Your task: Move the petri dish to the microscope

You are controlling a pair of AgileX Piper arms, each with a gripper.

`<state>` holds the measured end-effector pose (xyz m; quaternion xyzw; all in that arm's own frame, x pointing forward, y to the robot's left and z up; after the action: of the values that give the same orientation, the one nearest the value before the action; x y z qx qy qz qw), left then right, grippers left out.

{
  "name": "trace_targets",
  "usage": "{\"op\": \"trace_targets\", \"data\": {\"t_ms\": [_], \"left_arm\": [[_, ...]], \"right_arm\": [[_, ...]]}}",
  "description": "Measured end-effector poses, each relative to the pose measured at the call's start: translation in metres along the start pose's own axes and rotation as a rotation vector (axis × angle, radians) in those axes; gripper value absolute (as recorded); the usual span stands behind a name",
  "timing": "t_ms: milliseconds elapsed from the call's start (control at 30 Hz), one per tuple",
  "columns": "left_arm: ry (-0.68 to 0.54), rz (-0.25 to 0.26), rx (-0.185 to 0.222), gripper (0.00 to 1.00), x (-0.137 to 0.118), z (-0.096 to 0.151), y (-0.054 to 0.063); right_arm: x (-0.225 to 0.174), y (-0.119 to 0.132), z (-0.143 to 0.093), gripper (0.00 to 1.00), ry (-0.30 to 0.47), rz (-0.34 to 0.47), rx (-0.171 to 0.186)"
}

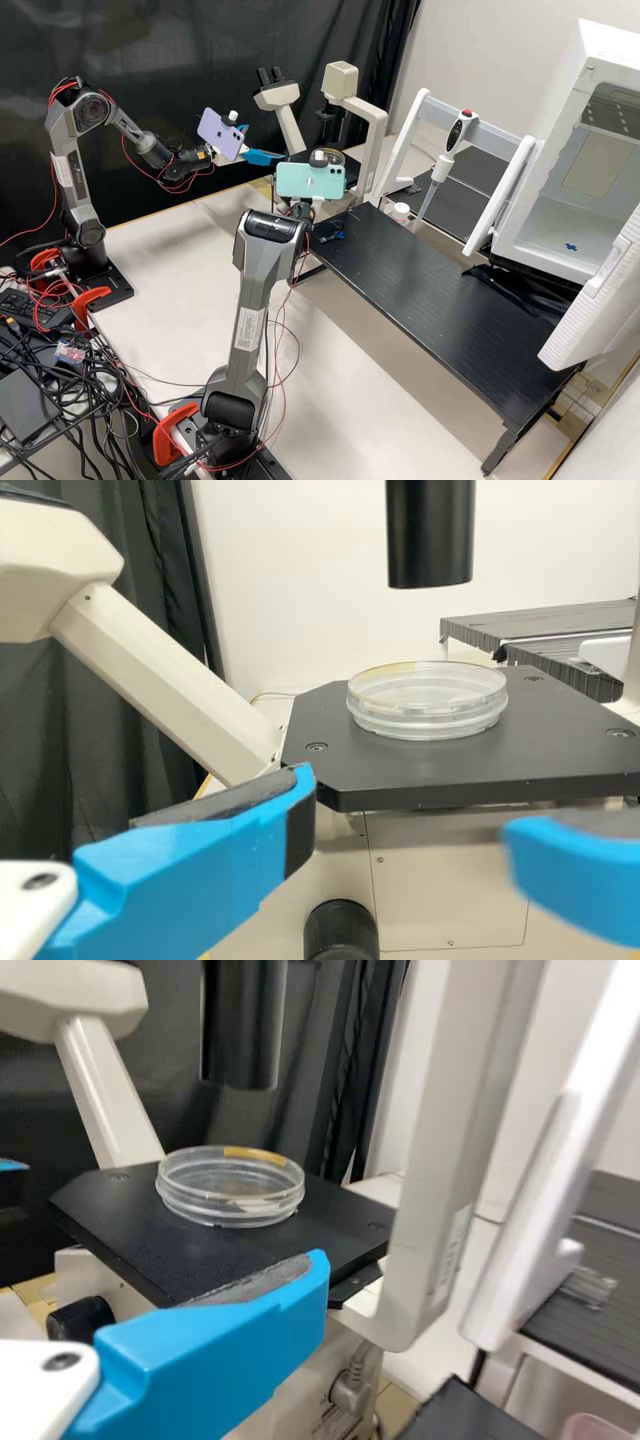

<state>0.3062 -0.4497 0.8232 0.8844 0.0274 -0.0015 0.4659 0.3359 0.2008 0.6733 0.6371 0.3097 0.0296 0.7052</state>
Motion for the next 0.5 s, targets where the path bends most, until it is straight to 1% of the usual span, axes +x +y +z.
{"op": "trace_targets", "data": {"t_ms": [33,100,133,200,233,333,400,433,467,500], "left_arm": [[0.0,0.0,0.0,1.0,0.0,0.0,0.0],[0.0,0.0,0.0,1.0,0.0,0.0,0.0],[0.0,0.0,0.0,1.0,0.0,0.0,0.0],[0.0,0.0,0.0,1.0,0.0,0.0,0.0],[0.0,0.0,0.0,1.0,0.0,0.0,0.0],[0.0,0.0,0.0,1.0,0.0,0.0,0.0],[0.0,0.0,0.0,1.0,0.0,0.0,0.0],[0.0,0.0,0.0,1.0,0.0,0.0,0.0],[0.0,0.0,0.0,1.0,0.0,0.0,0.0],[0.0,0.0,0.0,1.0,0.0,0.0,0.0]], "right_arm": [[-0.006,0.003,0.0,1.0,0.007,0.015,-0.001],[-0.027,0.013,0.003,1.0,0.026,0.071,-0.012],[-0.037,0.02,0.003,1.0,0.036,0.11,-0.024],[-0.052,0.029,0.005,1.0,0.053,0.171,-0.026],[-0.065,0.034,0.006,1.0,0.063,0.205,-0.037],[-0.095,0.049,0.012,1.0,0.051,0.283,-0.073],[-0.115,0.058,0.018,1.0,0.027,0.346,-0.08],[-0.124,0.062,0.021,1.0,0.01,0.378,-0.076],[-0.127,0.063,0.022,1.0,0.004,0.386,-0.078],[-0.135,0.065,0.025,1.0,-0.018,0.399,-0.089]]}}
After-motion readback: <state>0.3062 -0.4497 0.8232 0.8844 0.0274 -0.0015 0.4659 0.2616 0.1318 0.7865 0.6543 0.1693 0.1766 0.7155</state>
